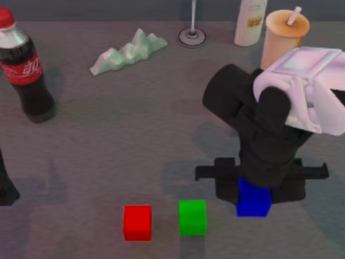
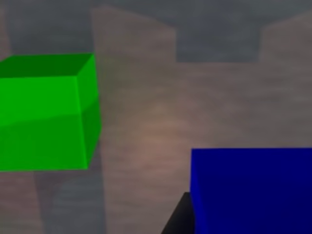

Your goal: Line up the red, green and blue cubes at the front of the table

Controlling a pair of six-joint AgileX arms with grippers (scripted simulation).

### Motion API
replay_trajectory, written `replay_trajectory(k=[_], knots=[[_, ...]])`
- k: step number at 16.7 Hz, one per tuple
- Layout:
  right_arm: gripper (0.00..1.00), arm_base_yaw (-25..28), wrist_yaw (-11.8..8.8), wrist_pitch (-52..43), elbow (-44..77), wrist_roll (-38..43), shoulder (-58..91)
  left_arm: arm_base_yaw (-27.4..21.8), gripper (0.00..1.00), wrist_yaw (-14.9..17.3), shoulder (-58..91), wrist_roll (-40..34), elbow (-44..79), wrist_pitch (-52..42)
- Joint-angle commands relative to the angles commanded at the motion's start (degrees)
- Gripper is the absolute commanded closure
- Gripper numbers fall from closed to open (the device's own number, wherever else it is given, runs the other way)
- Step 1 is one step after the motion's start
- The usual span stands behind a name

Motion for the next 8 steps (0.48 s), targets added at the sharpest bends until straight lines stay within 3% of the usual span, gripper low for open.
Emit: replay_trajectory(k=[8], knots=[[1.00,0.3,0.1,14.4,-9.2,0.3,5.0,0.0,0.00,0.0,0.0,0.0,0.0,0.0]])
